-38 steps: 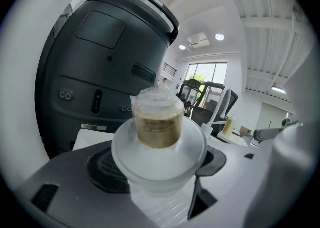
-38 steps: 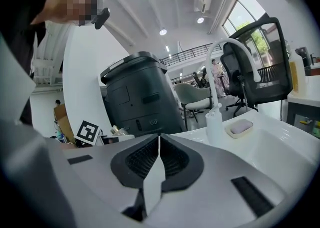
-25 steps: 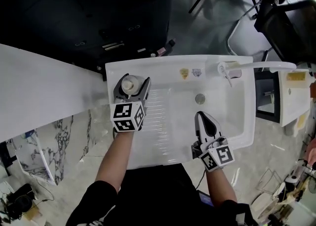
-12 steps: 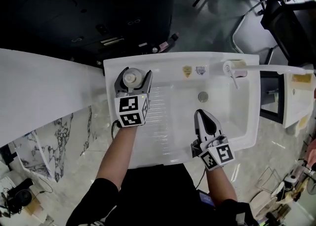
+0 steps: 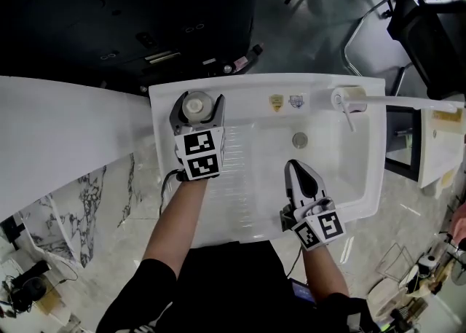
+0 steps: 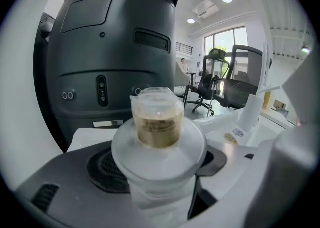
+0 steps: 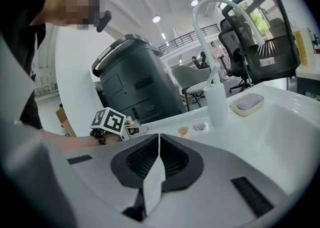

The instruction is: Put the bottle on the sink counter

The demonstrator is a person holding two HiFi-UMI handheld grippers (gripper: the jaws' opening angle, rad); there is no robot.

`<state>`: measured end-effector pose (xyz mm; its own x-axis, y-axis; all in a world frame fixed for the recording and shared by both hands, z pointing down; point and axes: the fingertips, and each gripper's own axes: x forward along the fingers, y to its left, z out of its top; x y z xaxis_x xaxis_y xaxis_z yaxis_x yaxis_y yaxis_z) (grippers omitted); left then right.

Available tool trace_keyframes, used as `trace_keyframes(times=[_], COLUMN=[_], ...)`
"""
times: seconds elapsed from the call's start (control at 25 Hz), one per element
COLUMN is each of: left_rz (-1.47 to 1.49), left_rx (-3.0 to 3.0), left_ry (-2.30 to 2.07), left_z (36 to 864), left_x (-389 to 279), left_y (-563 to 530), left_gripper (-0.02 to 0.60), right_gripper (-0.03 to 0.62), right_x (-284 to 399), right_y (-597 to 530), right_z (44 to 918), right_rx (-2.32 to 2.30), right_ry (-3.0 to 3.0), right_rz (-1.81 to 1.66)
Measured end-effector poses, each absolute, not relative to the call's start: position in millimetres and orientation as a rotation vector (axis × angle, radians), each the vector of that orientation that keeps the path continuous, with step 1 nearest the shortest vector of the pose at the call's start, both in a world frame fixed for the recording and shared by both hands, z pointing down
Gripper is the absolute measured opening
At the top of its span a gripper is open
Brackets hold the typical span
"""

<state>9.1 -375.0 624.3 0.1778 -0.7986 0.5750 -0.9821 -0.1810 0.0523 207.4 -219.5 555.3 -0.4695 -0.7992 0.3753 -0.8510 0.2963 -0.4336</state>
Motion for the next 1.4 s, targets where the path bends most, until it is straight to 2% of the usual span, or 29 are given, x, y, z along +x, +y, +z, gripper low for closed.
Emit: trace_keyframes(times=[0.6,0.92,1.4], left_rz=[0.675,0.615,0.48], left_rx=[2.068,2.12,2.199], left_ry=[-1.755,-1.617,-1.559], left_z=[626.2,625.6,583.1], left_x=[10.0,19.7,7.7], left_y=[-379.7,-373.4,-321.8], left_gripper=[0.357,0.412,0.42], right_gripper=[0.032,0.032,0.032], right_x=[210.4,209.8,191.5], right_y=[-214.6,-211.0,-195.3], right_z=[558.7,549.4,512.9], right_rx=[1.581,1.6,1.667], right_ry=[-2.444,-2.454,-2.513], right_rz=[0.931,0.912,0.792])
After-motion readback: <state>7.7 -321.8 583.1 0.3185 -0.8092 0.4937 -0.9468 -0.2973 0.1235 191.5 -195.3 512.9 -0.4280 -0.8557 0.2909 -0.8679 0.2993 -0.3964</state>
